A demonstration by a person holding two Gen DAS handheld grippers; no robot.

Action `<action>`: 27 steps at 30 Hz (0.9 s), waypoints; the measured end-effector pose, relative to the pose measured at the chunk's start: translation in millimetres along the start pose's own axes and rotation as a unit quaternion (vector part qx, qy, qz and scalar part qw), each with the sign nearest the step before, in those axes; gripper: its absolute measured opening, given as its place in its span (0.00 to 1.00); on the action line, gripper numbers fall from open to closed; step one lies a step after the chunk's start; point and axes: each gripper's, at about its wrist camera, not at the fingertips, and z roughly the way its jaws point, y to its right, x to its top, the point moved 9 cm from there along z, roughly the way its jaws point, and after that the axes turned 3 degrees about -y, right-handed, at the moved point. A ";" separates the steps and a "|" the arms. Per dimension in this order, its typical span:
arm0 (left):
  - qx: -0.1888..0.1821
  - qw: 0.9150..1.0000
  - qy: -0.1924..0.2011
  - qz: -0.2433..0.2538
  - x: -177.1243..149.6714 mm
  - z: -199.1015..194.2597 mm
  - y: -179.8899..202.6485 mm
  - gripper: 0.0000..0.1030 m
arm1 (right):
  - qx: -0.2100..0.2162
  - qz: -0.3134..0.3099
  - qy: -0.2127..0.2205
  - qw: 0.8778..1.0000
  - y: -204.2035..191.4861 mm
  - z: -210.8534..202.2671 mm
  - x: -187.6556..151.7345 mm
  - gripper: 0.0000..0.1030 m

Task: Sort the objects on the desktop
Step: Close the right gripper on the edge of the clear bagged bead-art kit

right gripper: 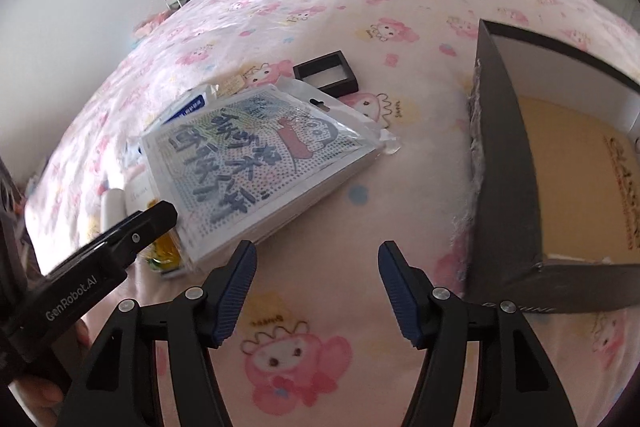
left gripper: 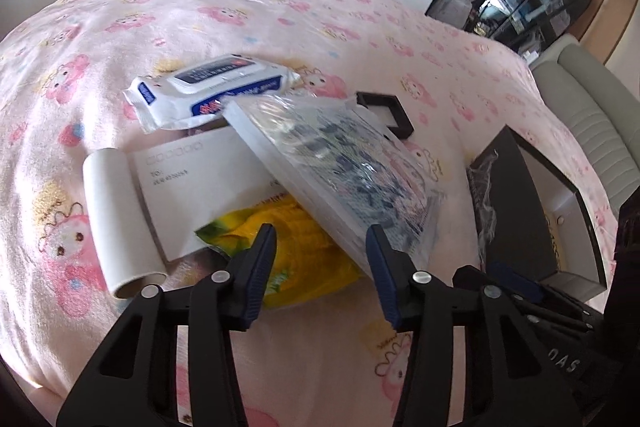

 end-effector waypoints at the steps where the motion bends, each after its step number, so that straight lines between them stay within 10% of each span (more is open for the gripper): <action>1: -0.001 1.000 0.003 -0.003 1.7 -0.9 -2.9 0.45 | 0.012 0.006 -0.003 1.000 -2.5 1.1 1.3 0.58; 27: 0.009 0.999 -0.012 -0.035 51.5 37.5 -21.7 0.48 | 0.088 0.055 -0.036 0.994 -31.4 59.9 25.6 0.73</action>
